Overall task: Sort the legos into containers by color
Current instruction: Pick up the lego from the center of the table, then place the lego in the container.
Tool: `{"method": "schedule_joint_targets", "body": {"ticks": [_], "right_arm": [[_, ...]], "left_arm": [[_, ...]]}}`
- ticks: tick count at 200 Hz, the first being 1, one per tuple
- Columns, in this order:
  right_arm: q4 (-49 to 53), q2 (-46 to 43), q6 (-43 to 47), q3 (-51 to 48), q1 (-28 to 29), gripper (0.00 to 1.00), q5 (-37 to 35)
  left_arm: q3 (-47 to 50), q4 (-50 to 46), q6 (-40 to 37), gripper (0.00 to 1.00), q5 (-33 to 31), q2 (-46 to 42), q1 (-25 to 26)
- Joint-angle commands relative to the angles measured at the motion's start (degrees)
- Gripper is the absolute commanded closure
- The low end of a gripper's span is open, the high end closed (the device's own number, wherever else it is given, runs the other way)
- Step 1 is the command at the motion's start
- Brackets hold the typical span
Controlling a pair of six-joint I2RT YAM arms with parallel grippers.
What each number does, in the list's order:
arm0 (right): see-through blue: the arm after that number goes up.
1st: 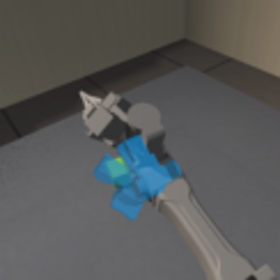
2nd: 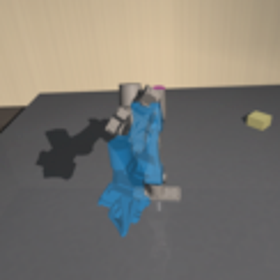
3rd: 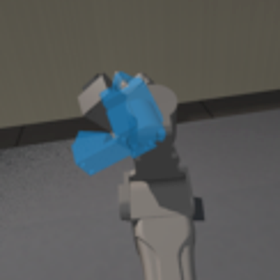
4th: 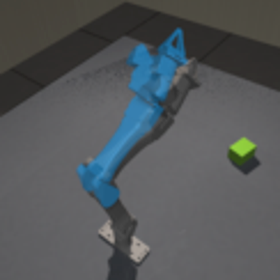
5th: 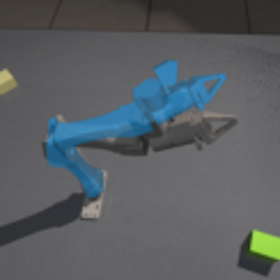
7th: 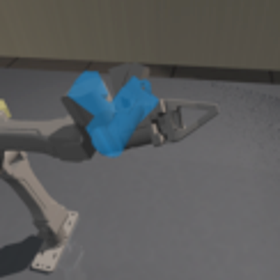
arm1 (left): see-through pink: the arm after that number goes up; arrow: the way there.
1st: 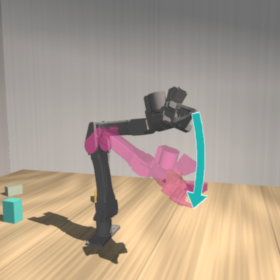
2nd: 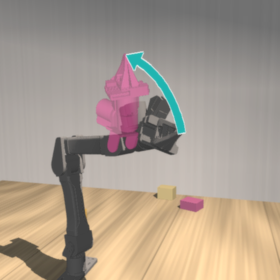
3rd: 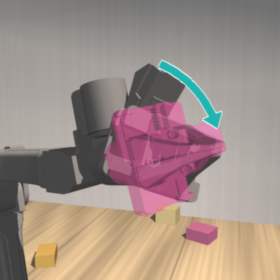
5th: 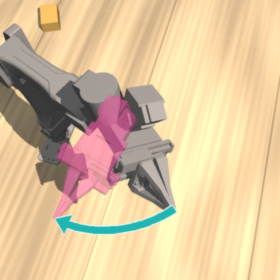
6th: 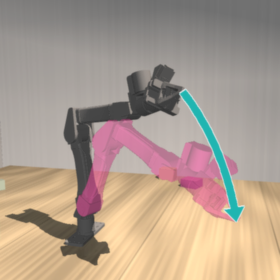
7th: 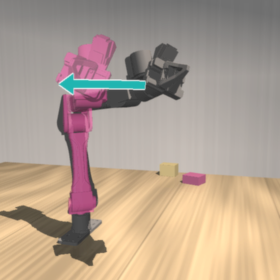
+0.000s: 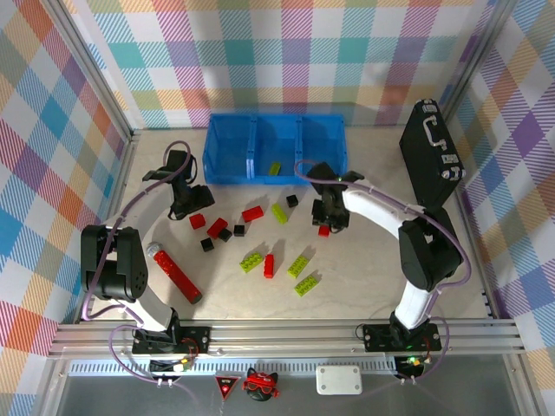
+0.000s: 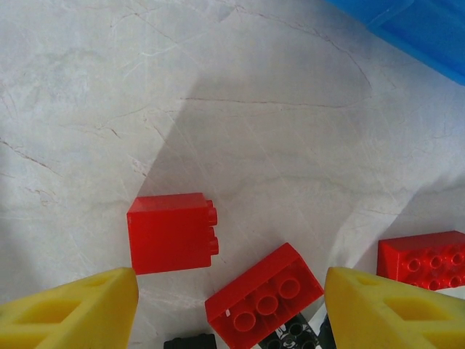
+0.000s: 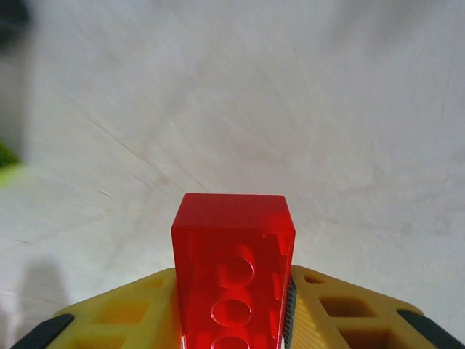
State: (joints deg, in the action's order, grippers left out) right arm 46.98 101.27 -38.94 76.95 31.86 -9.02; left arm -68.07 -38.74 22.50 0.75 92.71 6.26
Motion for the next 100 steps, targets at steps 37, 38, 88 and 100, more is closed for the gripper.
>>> {"method": "schedule_joint_targets", "body": {"ticks": [37,38,88,100], "right_arm": [[4.16,9.77,8.45,19.01,-5.44,0.62,-1.38],[4.16,9.88,8.53,19.33,-5.51,0.62,-1.37],[6.34,21.49,12.63,36.57,-8.41,0.63,-0.75],[7.39,24.41,13.43,40.64,-9.03,0.63,-0.40]], "left_arm": [[2.56,-1.60,0.41,0.31,-1.77,-5.36,0.41],[2.62,-1.60,0.42,0.31,-1.75,-5.44,0.42],[4.52,-2.04,1.18,0.31,-1.56,-8.17,0.13],[5.15,-1.89,1.69,0.31,-1.39,-8.95,0.14]]}}
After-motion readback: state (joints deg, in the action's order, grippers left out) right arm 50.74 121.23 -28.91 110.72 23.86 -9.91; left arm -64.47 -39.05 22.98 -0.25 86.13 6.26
